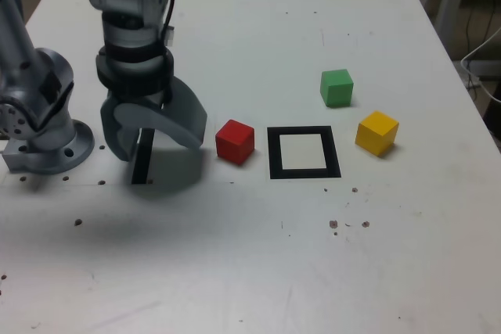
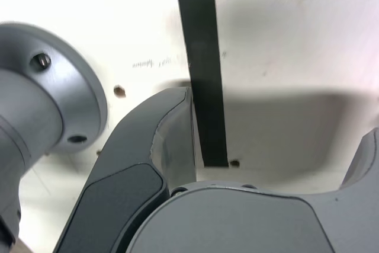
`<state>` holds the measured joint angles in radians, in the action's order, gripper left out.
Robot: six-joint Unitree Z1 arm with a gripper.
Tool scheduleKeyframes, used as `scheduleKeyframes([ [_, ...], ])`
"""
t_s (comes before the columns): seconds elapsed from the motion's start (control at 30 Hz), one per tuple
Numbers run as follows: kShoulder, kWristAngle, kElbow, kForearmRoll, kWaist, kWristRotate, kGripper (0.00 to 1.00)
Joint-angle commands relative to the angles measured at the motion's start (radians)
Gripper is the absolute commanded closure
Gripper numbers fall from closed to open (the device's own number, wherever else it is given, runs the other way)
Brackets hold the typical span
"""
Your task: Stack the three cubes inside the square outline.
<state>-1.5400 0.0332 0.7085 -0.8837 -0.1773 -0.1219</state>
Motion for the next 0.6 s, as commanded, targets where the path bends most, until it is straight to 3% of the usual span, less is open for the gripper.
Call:
scheduleKeyframes([
  [0.0,-0.008,0.010,0.008,0.007,-0.002,0.001,0.01],
  [0.23,0.009,0.072,0.010,0.016,-0.002,0.001,0.01],
  [0.57,0.032,0.090,0.017,-0.009,0.002,0.002,0.01],
])
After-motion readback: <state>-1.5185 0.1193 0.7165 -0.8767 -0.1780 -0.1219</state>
